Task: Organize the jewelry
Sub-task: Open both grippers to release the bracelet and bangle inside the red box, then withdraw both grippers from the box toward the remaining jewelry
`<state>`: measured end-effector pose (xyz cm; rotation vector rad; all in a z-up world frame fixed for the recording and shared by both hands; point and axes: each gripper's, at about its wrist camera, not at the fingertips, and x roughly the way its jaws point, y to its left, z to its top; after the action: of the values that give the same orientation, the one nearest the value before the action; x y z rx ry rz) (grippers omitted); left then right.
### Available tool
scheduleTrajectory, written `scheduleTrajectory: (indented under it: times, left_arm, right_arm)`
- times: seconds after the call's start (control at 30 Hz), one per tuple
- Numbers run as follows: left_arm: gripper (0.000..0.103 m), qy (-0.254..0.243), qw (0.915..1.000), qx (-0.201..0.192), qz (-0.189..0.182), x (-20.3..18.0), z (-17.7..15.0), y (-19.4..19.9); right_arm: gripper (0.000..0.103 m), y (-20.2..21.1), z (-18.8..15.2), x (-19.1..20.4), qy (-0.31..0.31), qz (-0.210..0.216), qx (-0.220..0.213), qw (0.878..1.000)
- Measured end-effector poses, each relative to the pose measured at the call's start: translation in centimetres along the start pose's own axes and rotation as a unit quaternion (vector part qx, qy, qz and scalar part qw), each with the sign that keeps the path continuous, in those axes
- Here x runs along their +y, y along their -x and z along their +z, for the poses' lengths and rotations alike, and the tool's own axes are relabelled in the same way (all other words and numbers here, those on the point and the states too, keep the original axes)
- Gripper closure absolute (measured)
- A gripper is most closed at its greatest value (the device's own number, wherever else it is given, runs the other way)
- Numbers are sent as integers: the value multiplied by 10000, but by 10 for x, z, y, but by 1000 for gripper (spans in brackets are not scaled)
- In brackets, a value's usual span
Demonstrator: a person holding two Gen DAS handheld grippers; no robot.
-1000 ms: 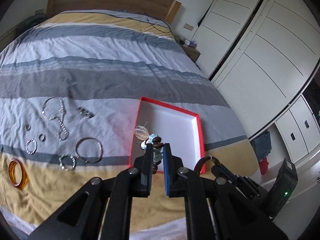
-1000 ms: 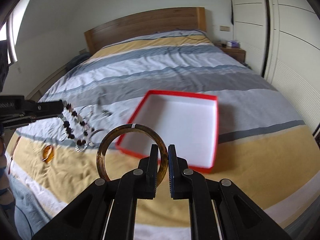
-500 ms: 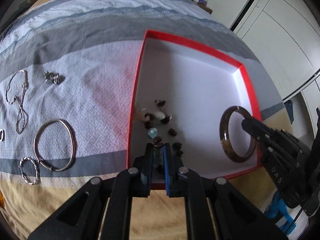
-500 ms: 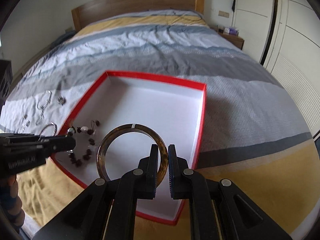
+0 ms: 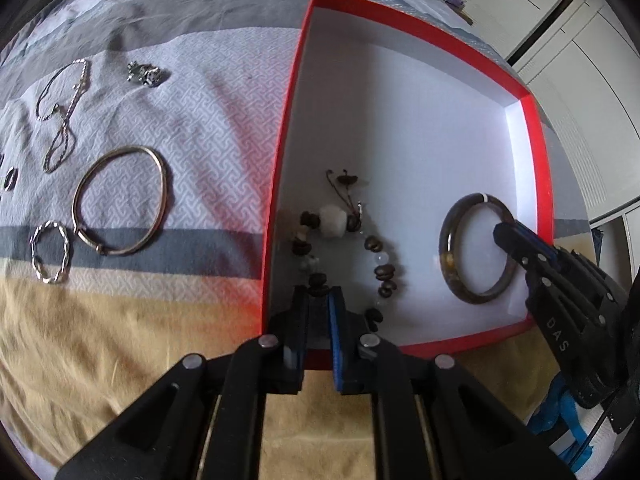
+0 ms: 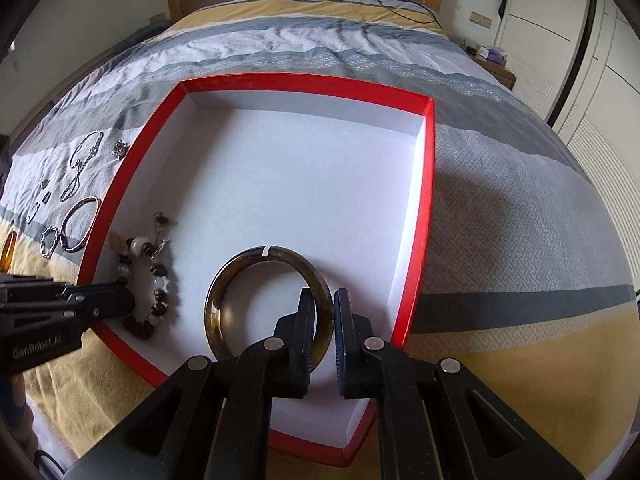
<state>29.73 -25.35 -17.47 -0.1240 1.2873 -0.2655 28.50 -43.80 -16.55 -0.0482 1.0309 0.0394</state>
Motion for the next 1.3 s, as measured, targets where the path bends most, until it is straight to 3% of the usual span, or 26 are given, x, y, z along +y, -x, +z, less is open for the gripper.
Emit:
scheduleTrajectory:
  times: [0.13, 0.43, 0.47, 0.53, 0.67, 0.87, 1.03, 1.3]
  left_arm:
    - [92, 115, 9999, 46, -57, 7, -8, 7]
    - [91, 223, 9994, 15, -281, 12, -5, 12]
    - [90, 208, 9993, -14, -308, 10, -5, 13]
    - [79, 178, 9990, -79, -405, 7, -3, 19]
    - [70, 103, 9985, -235, -481, -5, 4, 31]
    - [70, -117, 9968, -540, -579, -12, -8, 80]
    - [70, -538, 9910, -1103, -532, -12, -33, 136]
    - [70, -707, 9869, -1447, 102, 43, -82, 201]
  right_arm:
    - [93, -2, 4, 2, 72, 73, 61, 9999]
    - [77, 12, 6, 3, 91, 115, -18, 9999]
    - [66, 18, 6, 3, 96, 99, -85, 9999]
    - [64, 33, 6, 0, 50, 68, -237, 9997]
    - [63, 71, 4, -14, -109, -57, -515, 9986]
    - [63, 129, -12, -34, -399, -179, -827, 9956]
    - [62, 173, -28, -29, -589, -100, -1081, 9923]
    - [62, 219, -59, 15, -648, 437, -1371, 9875]
